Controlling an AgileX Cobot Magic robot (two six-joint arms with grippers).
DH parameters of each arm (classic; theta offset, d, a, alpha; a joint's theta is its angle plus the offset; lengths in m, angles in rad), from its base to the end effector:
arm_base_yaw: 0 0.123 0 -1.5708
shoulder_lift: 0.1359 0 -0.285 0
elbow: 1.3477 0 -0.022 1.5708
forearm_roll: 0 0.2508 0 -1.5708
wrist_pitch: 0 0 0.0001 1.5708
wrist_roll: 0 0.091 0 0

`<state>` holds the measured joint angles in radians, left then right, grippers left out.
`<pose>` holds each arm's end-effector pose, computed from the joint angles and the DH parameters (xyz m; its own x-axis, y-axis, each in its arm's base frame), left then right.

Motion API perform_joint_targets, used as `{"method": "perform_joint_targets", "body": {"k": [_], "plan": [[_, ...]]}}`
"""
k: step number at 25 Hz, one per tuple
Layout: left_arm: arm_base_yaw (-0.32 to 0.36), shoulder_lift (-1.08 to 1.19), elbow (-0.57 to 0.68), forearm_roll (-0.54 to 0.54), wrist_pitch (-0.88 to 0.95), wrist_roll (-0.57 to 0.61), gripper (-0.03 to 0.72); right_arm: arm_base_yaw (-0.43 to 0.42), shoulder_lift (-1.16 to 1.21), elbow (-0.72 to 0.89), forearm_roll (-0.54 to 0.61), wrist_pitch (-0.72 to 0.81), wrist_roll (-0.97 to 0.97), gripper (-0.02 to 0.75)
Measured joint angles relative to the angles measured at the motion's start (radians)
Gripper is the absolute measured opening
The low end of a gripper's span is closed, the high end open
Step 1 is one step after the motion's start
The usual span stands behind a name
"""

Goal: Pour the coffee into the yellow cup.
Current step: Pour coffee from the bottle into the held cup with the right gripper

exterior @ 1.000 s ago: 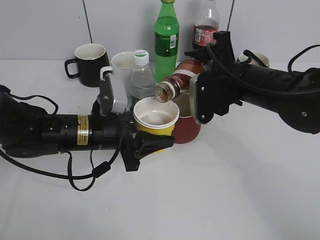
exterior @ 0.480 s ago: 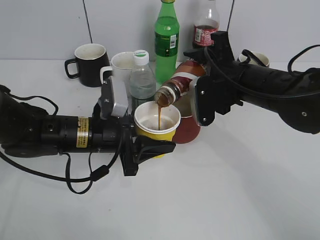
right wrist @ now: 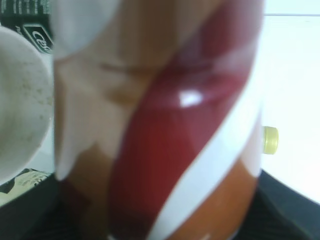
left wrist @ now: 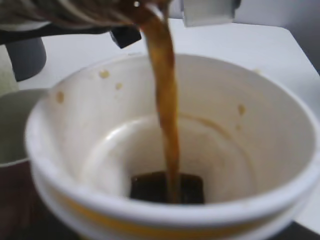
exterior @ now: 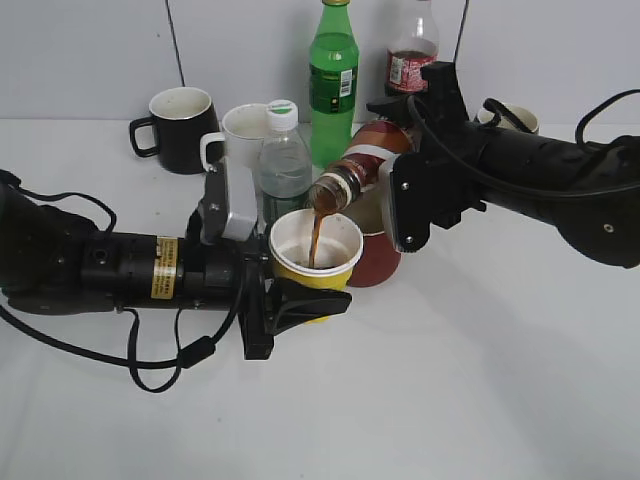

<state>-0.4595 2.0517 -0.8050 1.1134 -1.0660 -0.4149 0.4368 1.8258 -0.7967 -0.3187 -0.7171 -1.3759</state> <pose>0.2687 -0.2126 0.1080 -0.0735 0.2808 -0.9569 0.9871 0.1576 -0.0296 0.3184 0.1693 0.1745 0.6050 -0.7962 -0.0036 -0.1951 -0.1438 -0.9702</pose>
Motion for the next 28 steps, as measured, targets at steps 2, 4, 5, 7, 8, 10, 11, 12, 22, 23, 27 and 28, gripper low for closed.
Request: {"method": "perform_joint_targets", "body": {"k": [2,4,5,7,8,10,11,12,22,23,27,28], "plan": [[0.0,0.0,0.0,0.002,0.0,0.0,0.379,0.0,0.0,0.0,0.0,0.0,-0.001,0.51],[0.0,0.0,0.0,0.002,0.0,0.0,0.379,0.0,0.0,0.0,0.0,0.0,-0.001,0.51],[0.0,0.0,0.0,0.002,0.0,0.0,0.379,0.0,0.0,0.0,0.0,-0.001,-0.002,0.51],[0.0,0.0,0.0,0.002,-0.002,0.0,0.379,0.0,0.0,0.0,0.0,-0.002,-0.01,0.51],[0.0,0.0,0.0,0.002,-0.004,0.0,0.379,0.0,0.0,0.0,0.0,-0.002,-0.014,0.51],[0.0,0.0,0.0,0.003,-0.005,0.0,0.379,0.0,0.0,0.0,0.0,-0.002,-0.019,0.51],[0.0,0.0,0.0,0.003,-0.006,0.0,0.379,0.0,0.0,0.0,0.0,-0.002,-0.019,0.51],[0.0,0.0,0.0,0.003,-0.006,0.0,0.379,0.0,0.0,0.0,0.0,-0.002,-0.021,0.51],[0.0,0.0,0.0,0.005,-0.006,0.0,0.379,0.001,0.0,0.0,0.0,-0.003,-0.023,0.51],[0.0,0.0,0.0,0.005,-0.006,0.0,0.378,0.001,0.0,0.0,0.0,-0.003,-0.023,0.51],[0.0,0.0,0.0,0.006,-0.006,0.0,0.378,0.001,0.0,0.0,0.0,-0.003,-0.023,0.51],[0.0,0.0,0.0,0.006,-0.006,0.0,0.378,0.001,0.0,0.0,0.0,-0.004,-0.023,0.51]]}}
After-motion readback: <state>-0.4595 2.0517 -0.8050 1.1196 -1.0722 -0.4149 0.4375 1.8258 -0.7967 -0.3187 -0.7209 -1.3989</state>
